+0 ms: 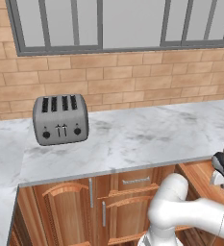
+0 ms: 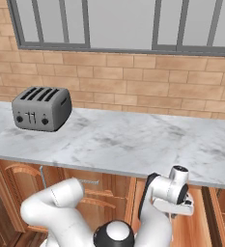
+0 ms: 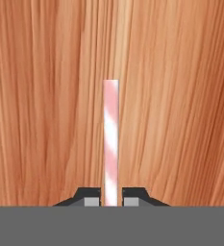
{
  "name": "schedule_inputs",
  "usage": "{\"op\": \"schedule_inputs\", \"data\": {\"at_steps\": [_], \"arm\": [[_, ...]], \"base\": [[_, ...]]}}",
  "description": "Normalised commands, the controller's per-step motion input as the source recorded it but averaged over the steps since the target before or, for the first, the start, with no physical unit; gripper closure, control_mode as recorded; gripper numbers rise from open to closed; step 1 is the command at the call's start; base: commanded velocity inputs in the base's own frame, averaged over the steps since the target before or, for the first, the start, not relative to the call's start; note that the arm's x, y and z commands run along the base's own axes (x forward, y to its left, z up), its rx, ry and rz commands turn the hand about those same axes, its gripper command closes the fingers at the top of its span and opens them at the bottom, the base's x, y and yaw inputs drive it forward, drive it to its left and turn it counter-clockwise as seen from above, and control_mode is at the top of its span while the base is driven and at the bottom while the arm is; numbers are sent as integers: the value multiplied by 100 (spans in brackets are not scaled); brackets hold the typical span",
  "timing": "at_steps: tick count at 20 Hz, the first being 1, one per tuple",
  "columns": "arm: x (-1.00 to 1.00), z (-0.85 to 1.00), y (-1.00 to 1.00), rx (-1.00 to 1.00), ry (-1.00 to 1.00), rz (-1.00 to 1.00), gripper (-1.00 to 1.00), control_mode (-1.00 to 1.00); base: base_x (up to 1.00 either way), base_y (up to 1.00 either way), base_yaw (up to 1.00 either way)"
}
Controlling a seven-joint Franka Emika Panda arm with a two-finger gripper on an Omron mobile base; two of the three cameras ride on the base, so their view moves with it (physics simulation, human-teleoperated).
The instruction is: Take a straw from the drawer in front and place it inside the glass cup on the dining counter.
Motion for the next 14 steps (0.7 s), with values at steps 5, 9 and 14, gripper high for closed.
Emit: {"op": "schedule_inputs", "data": {"at_steps": [5, 9, 14], "arm": [[-7, 33, 0, 0, 0, 0, 100, -100], [-16, 32, 0, 0, 0, 0, 100, -100], [-22, 31, 0, 0, 0, 0, 100, -100]], "base": [[0, 0, 0], [0, 0, 0], [0, 0, 0]]}}
